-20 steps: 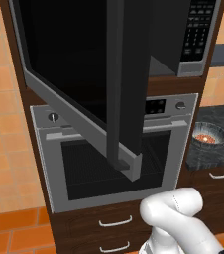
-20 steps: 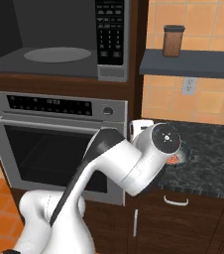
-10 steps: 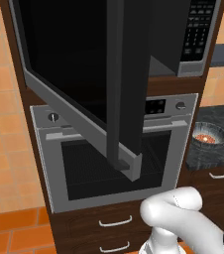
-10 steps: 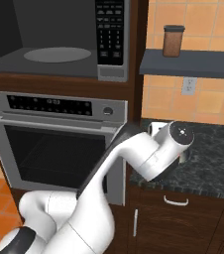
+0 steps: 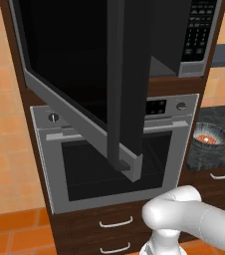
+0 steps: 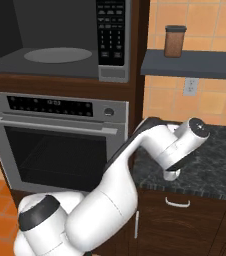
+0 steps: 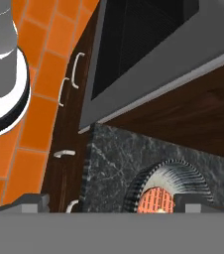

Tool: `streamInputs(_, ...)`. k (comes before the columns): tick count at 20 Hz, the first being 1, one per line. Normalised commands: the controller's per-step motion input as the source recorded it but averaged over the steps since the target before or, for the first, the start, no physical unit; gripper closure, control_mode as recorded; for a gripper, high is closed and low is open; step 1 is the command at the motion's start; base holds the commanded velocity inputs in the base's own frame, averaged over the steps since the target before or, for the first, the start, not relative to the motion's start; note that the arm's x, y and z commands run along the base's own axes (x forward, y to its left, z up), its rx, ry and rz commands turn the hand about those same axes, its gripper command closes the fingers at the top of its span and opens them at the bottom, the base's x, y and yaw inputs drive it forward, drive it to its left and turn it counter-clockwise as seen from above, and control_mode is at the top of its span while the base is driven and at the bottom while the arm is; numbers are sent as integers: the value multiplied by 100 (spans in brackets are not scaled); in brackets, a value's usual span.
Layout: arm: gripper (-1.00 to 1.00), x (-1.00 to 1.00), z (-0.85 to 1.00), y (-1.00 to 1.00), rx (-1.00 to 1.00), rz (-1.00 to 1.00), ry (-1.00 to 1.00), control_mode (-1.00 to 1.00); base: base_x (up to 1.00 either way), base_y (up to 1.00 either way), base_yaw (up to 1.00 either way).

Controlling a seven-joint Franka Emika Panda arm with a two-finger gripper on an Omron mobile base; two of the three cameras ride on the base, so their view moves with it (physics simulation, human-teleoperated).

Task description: Open the microwave, place the bowl with waffle inside the microwave, then close the microwave door and turn it on.

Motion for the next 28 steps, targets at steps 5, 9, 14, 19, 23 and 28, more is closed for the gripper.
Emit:
streamInputs(5, -100, 19, -38, -2, 0, 0, 0, -100, 0, 0, 0)
streamInputs(9, -100, 16, -37, 0, 0, 0, 0, -100, 0, 0, 0)
streamInputs(14, -100, 24, -34, 0, 0, 0, 0, -100, 0, 0, 0)
streamInputs(19, -100, 28, -32, 0, 0, 0, 0, -100, 0, 0, 0)
streamInputs(23, -100, 26, -26, 0, 0, 0, 0, -100, 0, 0, 0)
streamInputs(28, -100, 24, -19, 0, 0, 0, 0, -100, 0, 0, 0)
